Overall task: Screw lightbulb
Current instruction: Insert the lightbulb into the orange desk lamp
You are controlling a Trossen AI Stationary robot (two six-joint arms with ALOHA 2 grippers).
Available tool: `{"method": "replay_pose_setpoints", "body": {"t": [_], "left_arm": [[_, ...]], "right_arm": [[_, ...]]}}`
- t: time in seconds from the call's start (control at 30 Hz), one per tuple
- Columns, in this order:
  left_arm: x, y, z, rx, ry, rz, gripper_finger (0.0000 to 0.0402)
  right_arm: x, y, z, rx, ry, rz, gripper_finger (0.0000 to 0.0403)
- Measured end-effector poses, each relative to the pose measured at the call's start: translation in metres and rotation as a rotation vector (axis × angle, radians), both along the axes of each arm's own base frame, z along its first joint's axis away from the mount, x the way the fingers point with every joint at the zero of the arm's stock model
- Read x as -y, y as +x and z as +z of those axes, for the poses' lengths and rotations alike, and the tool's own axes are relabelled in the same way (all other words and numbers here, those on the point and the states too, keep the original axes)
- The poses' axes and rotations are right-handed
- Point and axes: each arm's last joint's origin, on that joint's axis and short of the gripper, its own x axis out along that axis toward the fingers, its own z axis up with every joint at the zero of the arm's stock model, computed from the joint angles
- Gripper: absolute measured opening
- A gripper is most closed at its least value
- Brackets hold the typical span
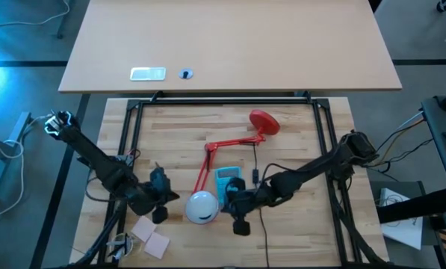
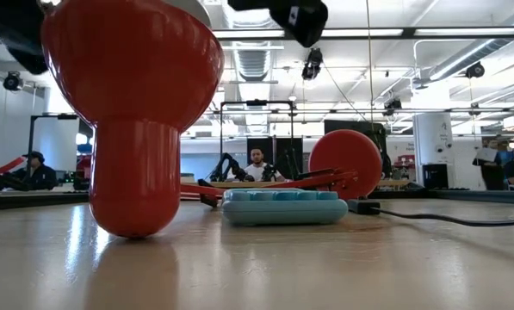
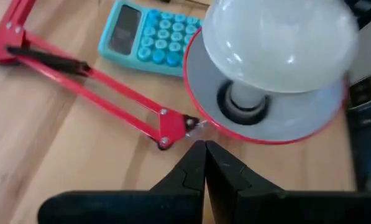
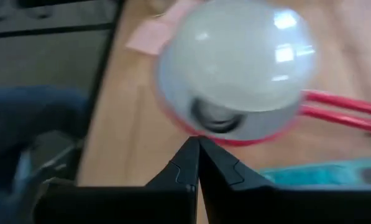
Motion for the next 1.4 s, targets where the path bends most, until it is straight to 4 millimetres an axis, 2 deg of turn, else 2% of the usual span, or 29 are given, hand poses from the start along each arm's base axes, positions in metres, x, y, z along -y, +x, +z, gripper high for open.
{"method": "replay_pose_setpoints", "body": {"t": [0.17, 0.3, 0.43, 0.6, 0.73, 0.83, 0.93, 1.03, 1.13, 1.27, 1.4], "left_arm": [[0.021, 0.003, 0.012, 0.165, -0.051, -0.115, 0.0000], [0.033, 0.013, -0.002, 0.163, -0.006, -0.119, 0.0000], [0.039, 0.023, -0.015, 0.158, 0.046, -0.083, 0.0000], [0.031, 0.023, -0.017, 0.131, 0.111, -0.040, 0.0000], [0.013, 0.011, -0.010, 0.106, 0.181, 0.034, 0.0000], [0.002, -0.001, -0.002, 0.089, 0.179, 0.067, 0.0000], [0.001, -0.007, 0.005, 0.122, 0.134, 0.072, 0.0000], [0.013, -0.006, 0.008, 0.177, 0.080, 0.031, 0.0000], [0.030, 0.002, 0.004, 0.220, 0.063, -0.017, 0.0000], [0.049, 0.017, -0.009, 0.248, 0.052, -0.037, 0.0000], [0.056, 0.027, -0.018, 0.230, 0.066, -0.025, 0.0000]], "right_arm": [[0.016, 0.004, 0.000, 0.032, -0.104, -0.181, 0.0002], [0.023, 0.013, -0.010, 0.030, -0.117, -0.228, 0.0002], [0.017, 0.019, -0.019, 0.027, -0.081, -0.186, 0.0002], [0.003, 0.017, -0.015, 0.053, -0.010, -0.099, 0.0002], [-0.004, 0.013, -0.011, 0.050, 0.049, -0.069, 0.0002], [-0.004, 0.011, -0.008, 0.018, 0.120, -0.050, 0.0002], [0.004, 0.007, -0.003, 0.006, 0.088, -0.104, 0.0002], [0.017, 0.006, 0.000, 0.028, 0.003, -0.227, 0.0002], [0.026, 0.011, -0.002, 0.043, -0.041, -0.295, 0.0002], [0.029, 0.015, -0.009, 0.033, -0.049, -0.296, 0.0002], [0.024, 0.018, -0.013, 0.029, -0.008, -0.247, 0.0002]]}}
